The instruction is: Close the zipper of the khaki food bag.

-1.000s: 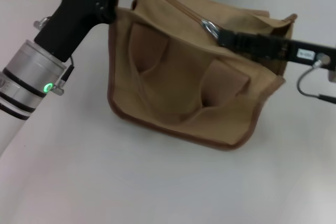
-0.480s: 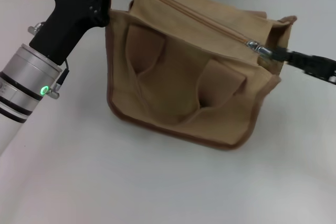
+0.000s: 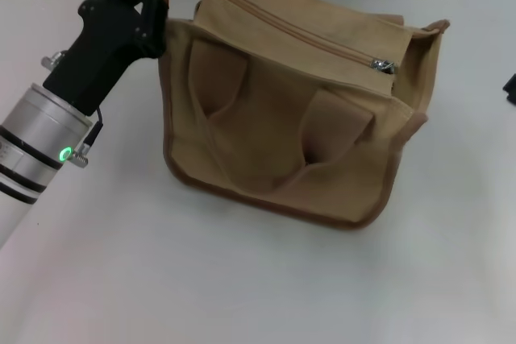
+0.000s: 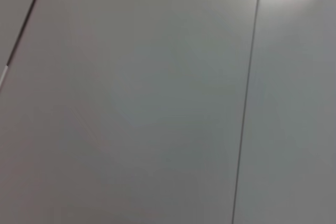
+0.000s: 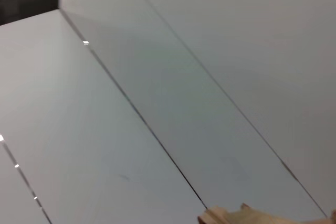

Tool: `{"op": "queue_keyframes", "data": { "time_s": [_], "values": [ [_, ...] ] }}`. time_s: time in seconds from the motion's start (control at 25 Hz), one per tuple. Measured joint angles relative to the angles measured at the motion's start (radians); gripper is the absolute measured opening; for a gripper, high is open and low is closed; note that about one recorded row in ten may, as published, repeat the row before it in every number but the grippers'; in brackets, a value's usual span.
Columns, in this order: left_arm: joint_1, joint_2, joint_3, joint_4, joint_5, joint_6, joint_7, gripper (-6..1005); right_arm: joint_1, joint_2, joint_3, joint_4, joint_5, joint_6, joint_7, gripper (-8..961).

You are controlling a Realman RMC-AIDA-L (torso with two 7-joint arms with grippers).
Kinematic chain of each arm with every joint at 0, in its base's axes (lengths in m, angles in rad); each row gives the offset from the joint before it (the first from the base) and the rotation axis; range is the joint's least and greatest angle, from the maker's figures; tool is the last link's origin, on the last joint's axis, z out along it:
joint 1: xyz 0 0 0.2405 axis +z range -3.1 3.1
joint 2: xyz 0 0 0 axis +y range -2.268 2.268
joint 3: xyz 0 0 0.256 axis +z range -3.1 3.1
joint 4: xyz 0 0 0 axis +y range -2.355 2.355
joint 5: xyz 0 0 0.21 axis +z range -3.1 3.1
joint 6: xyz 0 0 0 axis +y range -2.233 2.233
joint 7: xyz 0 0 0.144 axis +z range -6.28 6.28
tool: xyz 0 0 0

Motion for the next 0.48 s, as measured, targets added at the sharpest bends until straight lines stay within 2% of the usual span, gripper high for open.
{"op": "queue_keyframes", "data": {
  "time_s": [0.04, 0.16, 0.2, 0.36, 0.48],
  "values": [
    [0.000, 0.000, 0.000, 0.000, 0.000, 0.000, 0.000, 45, -0.004, 0.006, -0.003, 0.002, -0.003, -0.004, -0.037, 183],
    [0.004, 0.003, 0.015, 0.035, 0.017, -0.017, 0.004, 62, 0.003, 0.026, -0.011, 0.028, -0.035, 0.002, -0.149, 362],
    [0.004, 0.003, 0.015, 0.051, 0.020, -0.033, 0.004, 67, 0.010, 0.027, -0.011, 0.041, -0.044, 0.002, -0.166, 422],
    [0.027, 0.006, -0.014, 0.097, 0.013, -0.059, -0.008, 89, 0.044, 0.026, -0.011, 0.082, -0.094, 0.002, -0.209, 510],
    [0.043, 0.006, -0.034, 0.106, 0.009, -0.052, -0.009, 251, 0.057, 0.028, -0.011, 0.097, -0.111, 0.004, -0.233, 577]
  ]
}}
